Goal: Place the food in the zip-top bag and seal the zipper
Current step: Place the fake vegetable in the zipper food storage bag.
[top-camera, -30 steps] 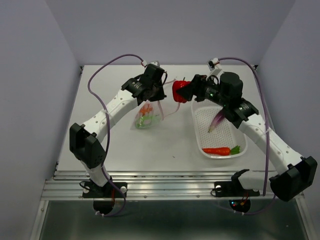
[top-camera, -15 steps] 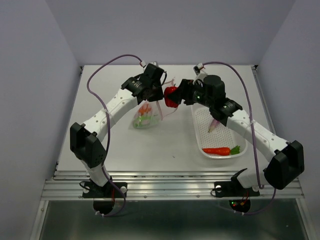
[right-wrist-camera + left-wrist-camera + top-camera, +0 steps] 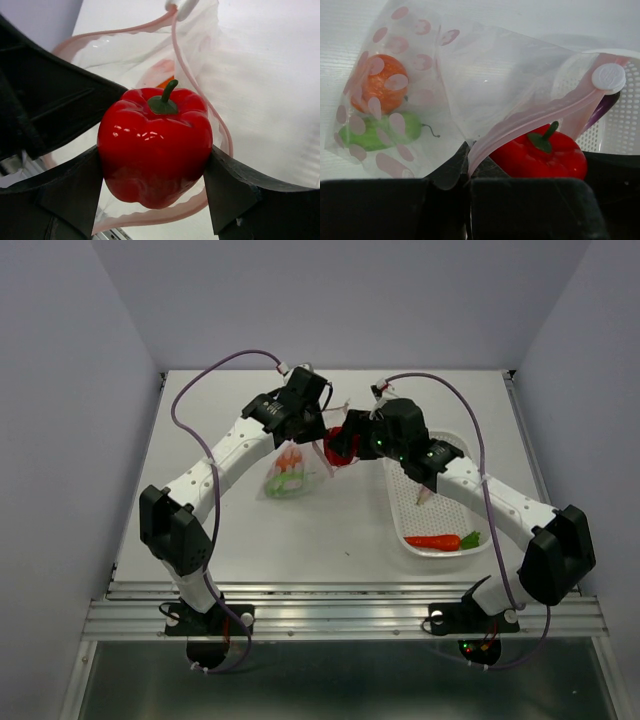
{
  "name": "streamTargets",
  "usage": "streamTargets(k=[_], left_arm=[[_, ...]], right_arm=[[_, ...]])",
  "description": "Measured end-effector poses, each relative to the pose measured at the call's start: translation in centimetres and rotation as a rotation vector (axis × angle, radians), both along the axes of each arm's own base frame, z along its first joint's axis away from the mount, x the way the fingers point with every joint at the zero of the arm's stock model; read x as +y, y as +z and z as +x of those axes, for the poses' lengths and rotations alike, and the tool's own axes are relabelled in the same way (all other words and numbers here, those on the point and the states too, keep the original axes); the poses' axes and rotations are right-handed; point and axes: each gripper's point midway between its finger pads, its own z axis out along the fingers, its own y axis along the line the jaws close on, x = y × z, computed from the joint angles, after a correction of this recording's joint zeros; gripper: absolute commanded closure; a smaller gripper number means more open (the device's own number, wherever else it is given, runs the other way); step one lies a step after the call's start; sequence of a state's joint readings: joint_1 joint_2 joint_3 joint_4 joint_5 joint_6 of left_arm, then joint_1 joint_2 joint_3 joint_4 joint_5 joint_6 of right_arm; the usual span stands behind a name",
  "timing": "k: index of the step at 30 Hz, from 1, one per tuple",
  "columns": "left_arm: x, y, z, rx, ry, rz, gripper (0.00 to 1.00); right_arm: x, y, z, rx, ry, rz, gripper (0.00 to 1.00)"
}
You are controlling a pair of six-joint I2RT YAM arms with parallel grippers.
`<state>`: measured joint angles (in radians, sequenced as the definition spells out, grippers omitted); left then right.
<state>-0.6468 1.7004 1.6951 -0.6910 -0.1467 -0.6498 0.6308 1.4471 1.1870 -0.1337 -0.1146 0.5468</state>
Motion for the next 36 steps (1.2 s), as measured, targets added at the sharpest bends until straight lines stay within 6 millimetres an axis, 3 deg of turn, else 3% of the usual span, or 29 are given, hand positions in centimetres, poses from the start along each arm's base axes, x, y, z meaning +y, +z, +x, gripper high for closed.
streamTargets(k=[6,10,12,26,28,32,34,36], left_arm=[[-0.1,0.4,-0.1,-0.007,0.003,-0.012,1.0],[-0.1,0.5,-0.1,-0.01,0.002,-0.015,1.0],[-0.1,0.5,-0.1,-0.01,0.0,-0.016,1.0],[-0.1,0.6,0.1,-0.017,0.002,-0.018,1.0],[-0.1,0.7,0.0,-0.017,0.0,-0.018,1.0],[-0.1,0.5,0.0,-0.016,-0.006,-0.017,1.0],[-0.2,0.3,-0.1,-0.014,-0.009,-0.015,1.0],[-0.1,0.2,-0.1,-0.011,-0.012,-0.011,1.0]], right_arm=[[-0.1,-2.1,0.5,0.054,-0.032,-0.051,0.17],[0.1,-1.4,0.5,0.048,-0.028,-0.047,0.09],[0.3,-0.9,0.5,0.039,-0.023,-0.04,0.0],[0.7,1.1,-0.2,0.014,0.024,-0.017,0.0],[0.0,2.1,-0.2,-0.009,-0.006,-0.015,0.0],[-3.3,5.2,-0.2,-0.074,-0.142,-0.017,0.0],[-5.8,6.8,-0.1,-0.098,-0.219,-0.004,0.0],[-10.4,8.0,0.9,-0.113,-0.358,0.008,0.0]])
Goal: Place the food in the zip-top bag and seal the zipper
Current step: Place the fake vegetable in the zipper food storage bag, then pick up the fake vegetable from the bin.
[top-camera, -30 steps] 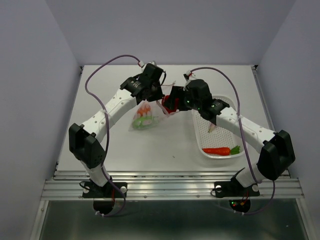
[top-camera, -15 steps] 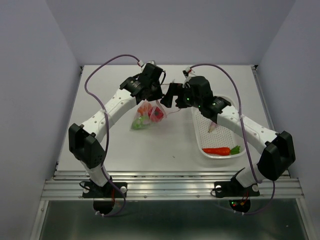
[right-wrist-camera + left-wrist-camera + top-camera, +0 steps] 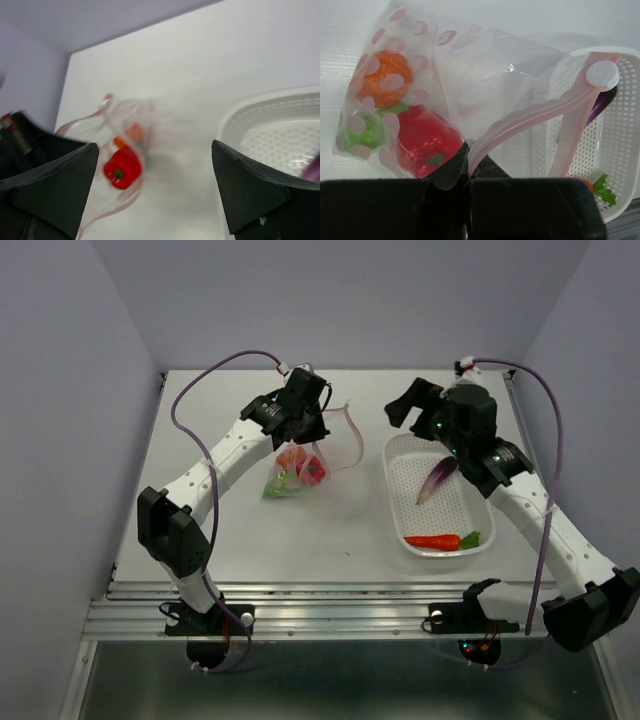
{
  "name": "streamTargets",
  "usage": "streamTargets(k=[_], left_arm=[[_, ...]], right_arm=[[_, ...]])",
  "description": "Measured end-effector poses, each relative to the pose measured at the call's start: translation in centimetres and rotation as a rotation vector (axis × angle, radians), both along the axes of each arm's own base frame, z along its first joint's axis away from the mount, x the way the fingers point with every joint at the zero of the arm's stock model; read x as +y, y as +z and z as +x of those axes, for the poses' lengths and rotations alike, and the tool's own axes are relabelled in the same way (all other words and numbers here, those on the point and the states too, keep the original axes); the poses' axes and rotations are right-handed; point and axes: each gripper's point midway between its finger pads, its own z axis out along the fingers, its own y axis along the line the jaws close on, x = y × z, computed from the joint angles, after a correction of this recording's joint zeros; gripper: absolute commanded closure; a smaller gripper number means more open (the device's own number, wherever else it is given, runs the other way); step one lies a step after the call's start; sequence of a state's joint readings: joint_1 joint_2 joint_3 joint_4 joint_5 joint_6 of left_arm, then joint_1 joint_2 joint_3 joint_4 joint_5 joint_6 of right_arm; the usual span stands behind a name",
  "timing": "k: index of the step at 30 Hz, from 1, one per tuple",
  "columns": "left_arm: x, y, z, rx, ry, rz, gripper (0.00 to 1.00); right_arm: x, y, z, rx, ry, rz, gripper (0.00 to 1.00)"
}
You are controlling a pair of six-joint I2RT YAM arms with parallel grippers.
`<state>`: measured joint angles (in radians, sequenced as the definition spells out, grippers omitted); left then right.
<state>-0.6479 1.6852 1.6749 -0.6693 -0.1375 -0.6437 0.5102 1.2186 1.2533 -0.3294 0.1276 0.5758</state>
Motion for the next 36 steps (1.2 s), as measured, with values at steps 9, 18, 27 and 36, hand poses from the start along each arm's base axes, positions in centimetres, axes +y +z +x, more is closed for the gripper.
streamTargets(k=[9,18,27,36], left_arm=[[-0.2,-0.2,0.1,-0.006,-0.014,-0.003,1.0],[-0.6,-0.6,0.2,-0.008,-0.027,-0.012,1.0],[-0.6,-0.8,0.1,-0.004,-0.035,-0.012,1.0],[-0.7,-0.8,0.0,-0.003,-0.038,-0.012,1.0]], right_arm=[[-12.3,-12.6,2.5,0.325,-0.398,-0.143,0.0],[-14.4,-22.4,2.7,0.586,-0.484,-0.29,0.0],[-15.9,-26.4,2.4,0.678,-0.54,-0.37,0.08],[-16.7,-27.8,2.5,0.698,-0.578,-0.391,0.64]])
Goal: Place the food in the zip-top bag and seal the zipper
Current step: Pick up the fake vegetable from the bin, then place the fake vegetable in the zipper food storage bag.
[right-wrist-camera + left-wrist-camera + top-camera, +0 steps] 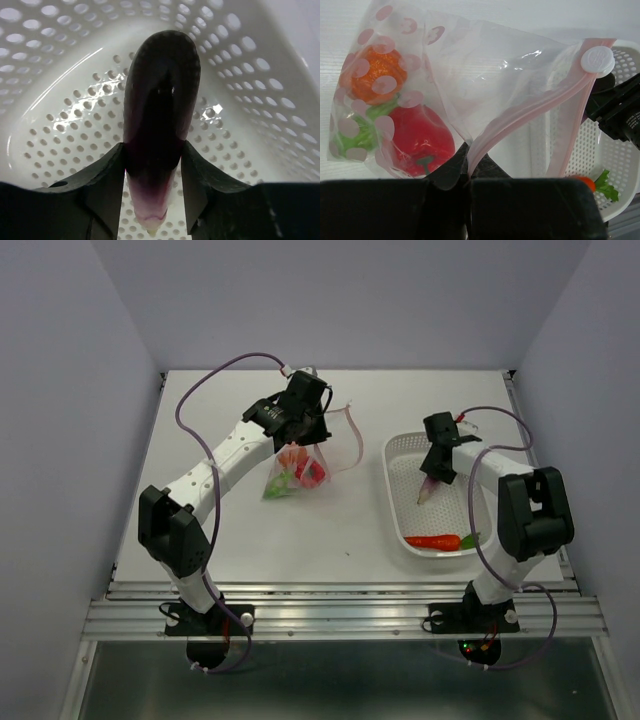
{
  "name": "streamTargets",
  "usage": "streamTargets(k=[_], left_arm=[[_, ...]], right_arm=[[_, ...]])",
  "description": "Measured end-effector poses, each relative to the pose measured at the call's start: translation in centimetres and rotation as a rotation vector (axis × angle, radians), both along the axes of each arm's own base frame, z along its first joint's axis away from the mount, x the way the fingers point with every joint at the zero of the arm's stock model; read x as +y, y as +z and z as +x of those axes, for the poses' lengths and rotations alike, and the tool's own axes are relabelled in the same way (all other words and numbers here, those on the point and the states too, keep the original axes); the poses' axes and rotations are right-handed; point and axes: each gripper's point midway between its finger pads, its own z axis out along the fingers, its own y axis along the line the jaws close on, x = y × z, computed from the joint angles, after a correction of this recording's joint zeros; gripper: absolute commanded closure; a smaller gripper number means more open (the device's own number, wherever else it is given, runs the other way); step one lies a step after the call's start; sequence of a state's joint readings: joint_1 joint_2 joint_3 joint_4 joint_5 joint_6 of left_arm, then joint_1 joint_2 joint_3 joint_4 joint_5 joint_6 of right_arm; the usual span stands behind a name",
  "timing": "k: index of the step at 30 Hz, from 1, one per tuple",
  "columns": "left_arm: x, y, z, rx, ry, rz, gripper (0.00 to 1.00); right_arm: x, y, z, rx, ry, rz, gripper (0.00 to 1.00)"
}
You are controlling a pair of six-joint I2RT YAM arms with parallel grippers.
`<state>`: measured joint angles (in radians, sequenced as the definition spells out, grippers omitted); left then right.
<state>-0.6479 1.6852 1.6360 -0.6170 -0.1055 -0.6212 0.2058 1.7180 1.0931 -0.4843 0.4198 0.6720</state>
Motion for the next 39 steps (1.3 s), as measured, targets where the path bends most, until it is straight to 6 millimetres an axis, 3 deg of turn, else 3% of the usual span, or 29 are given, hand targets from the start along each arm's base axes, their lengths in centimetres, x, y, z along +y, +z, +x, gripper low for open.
streamTargets(k=[6,10,12,15,17,21,25,28,31,34,39], left_arm=[[0.0,0.0,0.0,-0.001,-0.002,0.003,1.0],[0.0,0.0,0.0,-0.002,-0.004,0.003,1.0],[0.0,0.0,0.0,-0.002,-0.006,0.004,1.0],[0.0,0.0,0.0,-0.002,-0.007,0.004,1.0],[0.0,0.0,0.0,-0.001,-0.009,0.003,1.0],[-0.1,0.0,-0.1,0.001,-0.013,0.001,1.0],[-0.1,0.0,-0.1,0.0,-0.013,0.0,1.0],[-0.1,0.3,-0.1,-0.002,-0.012,-0.002,1.0],[-0.1,0.7,0.0,-0.006,-0.009,-0.005,1.0],[0.0,1.4,0.0,-0.013,-0.001,-0.009,1.0],[0.1,1.8,0.1,-0.014,0.019,-0.015,1.0]], right_arm=[[-0.7,0.9,-1.7,-0.022,-0.011,-0.004,0.74],[-0.3,4.5,-1.6,-0.121,0.028,0.025,0.76],[0.6,7.4,-1.5,-0.211,0.095,0.065,0.76],[3.0,12.8,-1.5,-0.398,0.247,0.162,0.76],[5.5,17.4,-1.4,-0.554,0.39,0.229,0.75],[12.3,25.9,-2.7,-0.827,0.678,0.294,0.75],[19.2,30.6,-4.5,-0.993,0.889,0.34,0.75],[22.5,31.2,-4.8,-1.047,0.962,0.363,0.75],[24.5,30.7,-3.8,-1.073,0.974,0.359,0.75],[26.5,28.7,-2.9,-1.068,0.976,0.344,0.75],[27.7,26.0,-2.9,-1.036,0.955,0.31,0.73]])
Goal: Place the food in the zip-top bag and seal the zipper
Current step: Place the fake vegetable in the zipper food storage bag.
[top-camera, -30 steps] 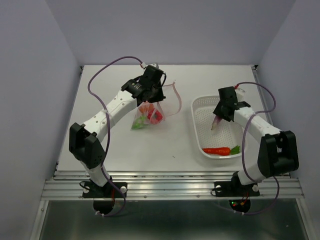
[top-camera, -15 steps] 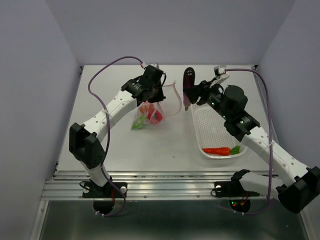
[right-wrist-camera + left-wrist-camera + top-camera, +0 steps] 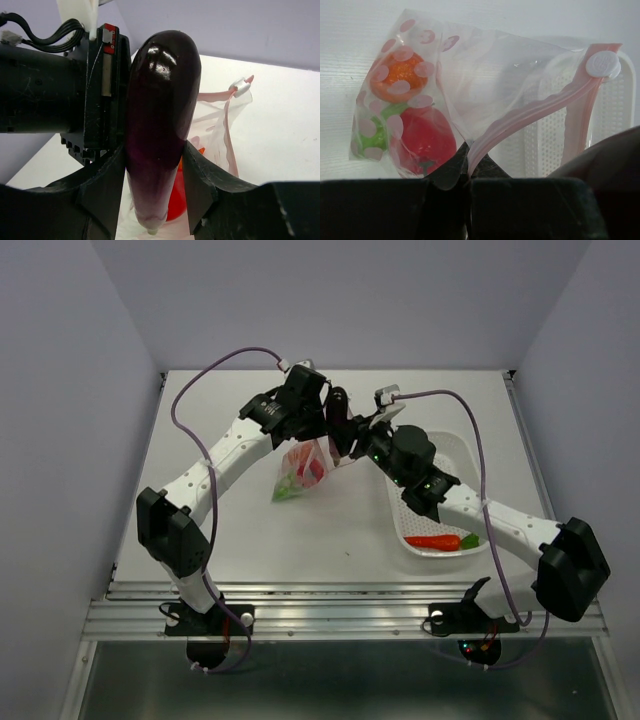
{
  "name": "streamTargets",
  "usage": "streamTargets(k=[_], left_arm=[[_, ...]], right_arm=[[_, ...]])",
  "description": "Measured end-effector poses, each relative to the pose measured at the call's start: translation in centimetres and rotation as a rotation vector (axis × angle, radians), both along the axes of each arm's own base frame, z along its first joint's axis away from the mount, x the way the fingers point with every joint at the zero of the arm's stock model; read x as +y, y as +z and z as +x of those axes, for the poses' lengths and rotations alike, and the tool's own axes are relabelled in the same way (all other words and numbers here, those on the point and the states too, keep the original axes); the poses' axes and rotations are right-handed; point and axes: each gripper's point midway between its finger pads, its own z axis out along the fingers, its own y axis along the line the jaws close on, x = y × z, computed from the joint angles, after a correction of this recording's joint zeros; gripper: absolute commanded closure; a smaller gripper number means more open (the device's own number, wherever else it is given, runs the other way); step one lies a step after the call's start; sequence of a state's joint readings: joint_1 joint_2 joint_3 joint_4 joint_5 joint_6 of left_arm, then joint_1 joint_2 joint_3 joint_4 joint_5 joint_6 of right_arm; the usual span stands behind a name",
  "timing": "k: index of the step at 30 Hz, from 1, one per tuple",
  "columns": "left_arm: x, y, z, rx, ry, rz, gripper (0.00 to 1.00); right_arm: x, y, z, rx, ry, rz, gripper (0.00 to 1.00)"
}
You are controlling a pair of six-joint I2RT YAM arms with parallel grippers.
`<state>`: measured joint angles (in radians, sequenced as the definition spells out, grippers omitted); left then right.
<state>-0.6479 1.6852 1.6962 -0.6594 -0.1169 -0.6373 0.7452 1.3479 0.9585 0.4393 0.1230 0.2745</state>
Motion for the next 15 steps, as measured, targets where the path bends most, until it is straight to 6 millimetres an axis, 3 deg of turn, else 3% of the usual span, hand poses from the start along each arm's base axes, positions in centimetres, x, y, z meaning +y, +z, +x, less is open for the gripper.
streamTargets(k=[11,15], left_arm=[[1.1,0.5,0.4,-0.003,0.086,0.011,1.0],[1.2,0.4,0.4,0.001,0.1,0.005,1.0]], right_arm=[[1.2,-0.8,-2.0,0.051,-0.094,0.01,0.72],[1.3,-2.1,-2.7,0.101,-0.113,-0.016,0.72]])
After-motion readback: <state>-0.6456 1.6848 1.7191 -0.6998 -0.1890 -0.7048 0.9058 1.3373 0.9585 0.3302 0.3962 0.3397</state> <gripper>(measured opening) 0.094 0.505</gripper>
